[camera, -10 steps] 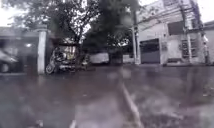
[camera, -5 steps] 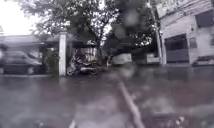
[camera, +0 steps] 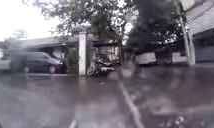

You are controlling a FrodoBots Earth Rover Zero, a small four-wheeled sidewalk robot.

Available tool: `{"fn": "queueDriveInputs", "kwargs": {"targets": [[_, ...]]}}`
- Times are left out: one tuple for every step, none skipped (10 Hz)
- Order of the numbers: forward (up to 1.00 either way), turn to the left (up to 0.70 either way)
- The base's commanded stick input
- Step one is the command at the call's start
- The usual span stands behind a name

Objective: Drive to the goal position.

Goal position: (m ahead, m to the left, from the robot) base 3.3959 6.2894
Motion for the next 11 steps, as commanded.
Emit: {"fn": "queueDriveInputs", "kwargs": {"targets": [[1.00,0.27],[1.00,0.27],[1.00,0.27],[1.00,0.27],[1.00,0.27],[1.00,0.27],[1.00,0.27],[1.00,0.27],[1.00,0.27],[1.00,0.27],[1.00,0.27]]}}
